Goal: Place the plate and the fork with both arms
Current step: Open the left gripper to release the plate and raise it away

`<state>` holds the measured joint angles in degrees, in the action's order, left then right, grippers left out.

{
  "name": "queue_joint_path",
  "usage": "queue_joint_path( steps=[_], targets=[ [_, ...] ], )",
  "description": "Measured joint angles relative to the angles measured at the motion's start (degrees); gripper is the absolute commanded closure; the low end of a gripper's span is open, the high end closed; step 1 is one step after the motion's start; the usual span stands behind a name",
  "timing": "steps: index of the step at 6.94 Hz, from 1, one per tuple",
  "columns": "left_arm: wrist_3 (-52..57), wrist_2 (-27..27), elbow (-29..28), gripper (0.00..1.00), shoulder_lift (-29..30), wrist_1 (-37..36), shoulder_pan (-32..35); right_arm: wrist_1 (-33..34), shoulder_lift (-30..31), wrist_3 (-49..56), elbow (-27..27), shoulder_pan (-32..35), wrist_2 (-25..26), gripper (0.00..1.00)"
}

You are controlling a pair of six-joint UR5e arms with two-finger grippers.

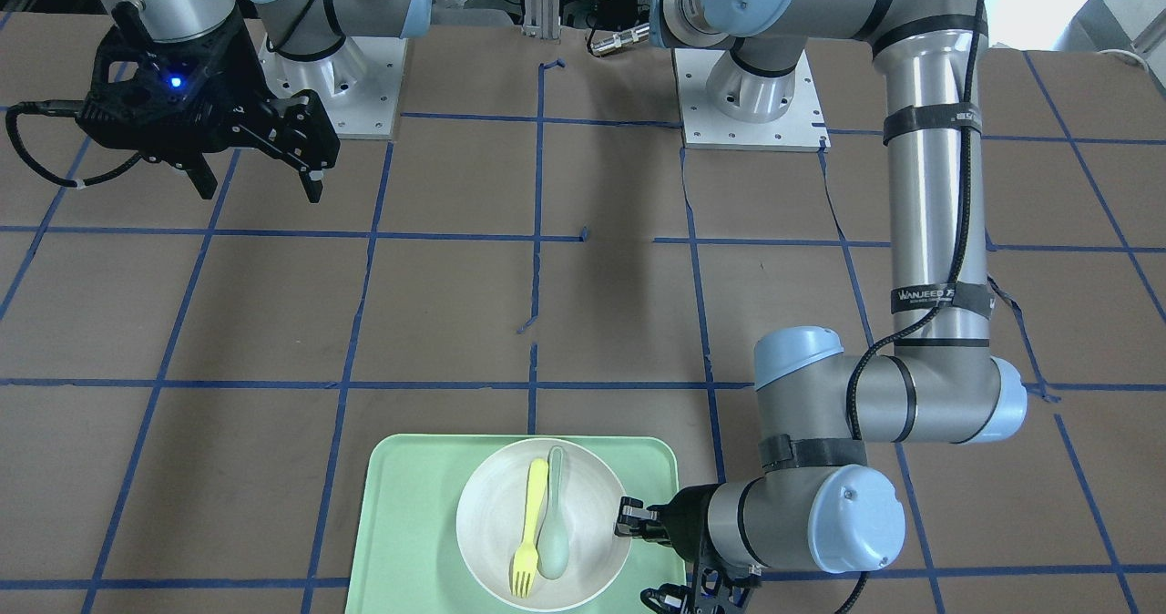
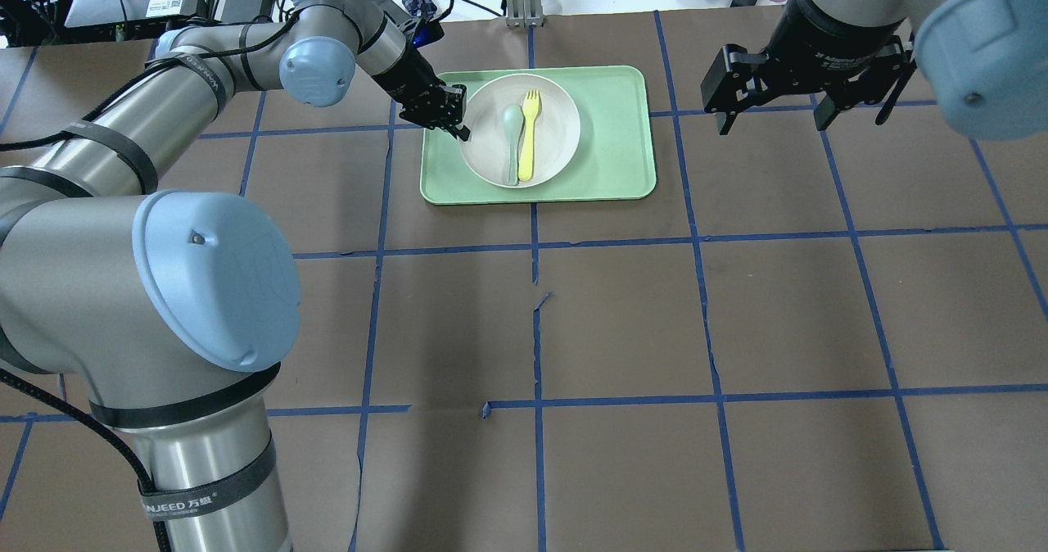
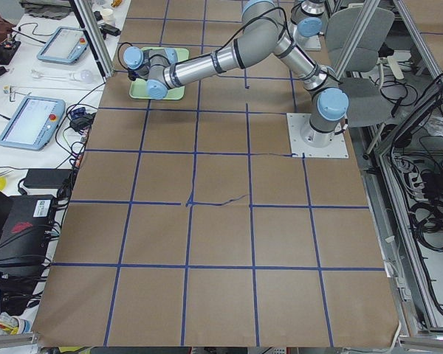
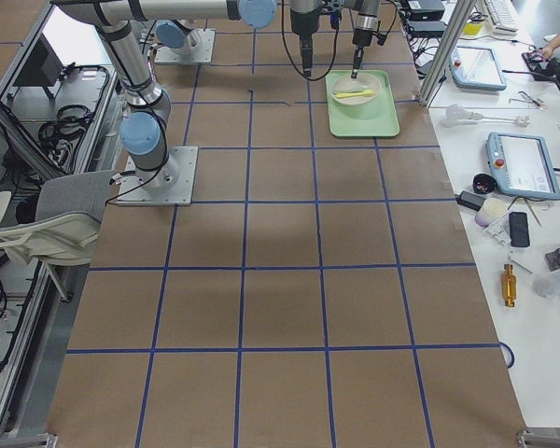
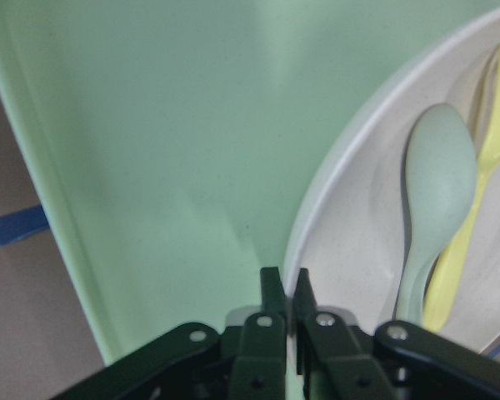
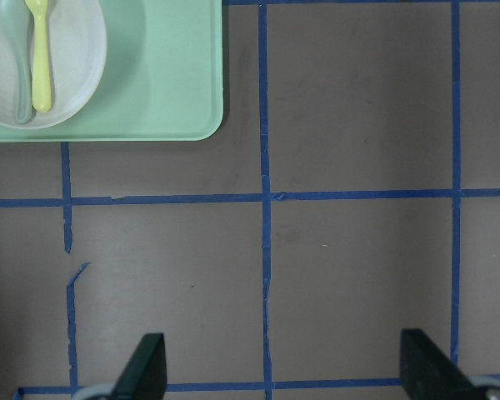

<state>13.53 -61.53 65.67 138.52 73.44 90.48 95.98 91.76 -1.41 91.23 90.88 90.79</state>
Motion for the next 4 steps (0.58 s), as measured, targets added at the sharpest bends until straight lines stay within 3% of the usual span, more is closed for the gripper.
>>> queue_joint_path(
  steps=[2, 4],
  targets=[
    [-0.2, 2.58, 0.24, 0.01, -0.03, -0.02, 0.04, 0.0, 0.0, 0.0, 0.0, 0.0, 0.01, 0.0],
    [-0.58, 3.06, 0.47, 0.0, -0.86, 0.29, 0.03, 0.0, 0.0, 0.0, 0.0, 0.0, 0.13, 0.0]
  ],
)
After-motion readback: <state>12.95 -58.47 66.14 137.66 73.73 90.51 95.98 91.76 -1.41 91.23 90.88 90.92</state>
